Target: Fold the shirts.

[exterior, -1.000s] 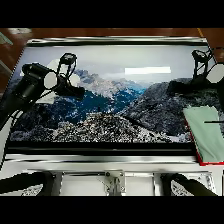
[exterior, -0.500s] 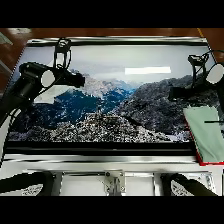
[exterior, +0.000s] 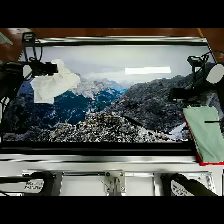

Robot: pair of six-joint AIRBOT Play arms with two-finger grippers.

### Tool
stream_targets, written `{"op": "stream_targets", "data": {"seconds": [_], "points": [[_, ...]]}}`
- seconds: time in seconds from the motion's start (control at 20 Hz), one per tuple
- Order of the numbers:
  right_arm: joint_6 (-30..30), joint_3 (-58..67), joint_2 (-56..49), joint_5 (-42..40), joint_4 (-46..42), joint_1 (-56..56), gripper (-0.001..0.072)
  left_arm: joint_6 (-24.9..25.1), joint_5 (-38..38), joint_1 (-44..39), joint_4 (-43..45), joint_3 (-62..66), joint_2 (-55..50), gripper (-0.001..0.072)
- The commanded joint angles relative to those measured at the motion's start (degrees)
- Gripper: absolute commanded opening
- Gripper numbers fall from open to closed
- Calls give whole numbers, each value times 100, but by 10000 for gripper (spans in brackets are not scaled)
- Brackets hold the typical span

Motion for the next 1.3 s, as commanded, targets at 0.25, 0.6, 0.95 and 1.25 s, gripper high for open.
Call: {"op": "stream_targets", "data": {"seconds": [0.25,0.6,0.95,1.25], "points": [[22,0,-2,57,566,4,693,-278,-1202,1178,-385,87,-1405,715],[24,0,0,247,872,4,693,-234,-824,1353,-365,105,-1891,715],[24,0,0,223,870,4,693,-240,-125,1344,-459,103,-2020,691],[22,0,0,103,874,4,693,-236,-463,1344,-1775,103,-1982,45]]}}
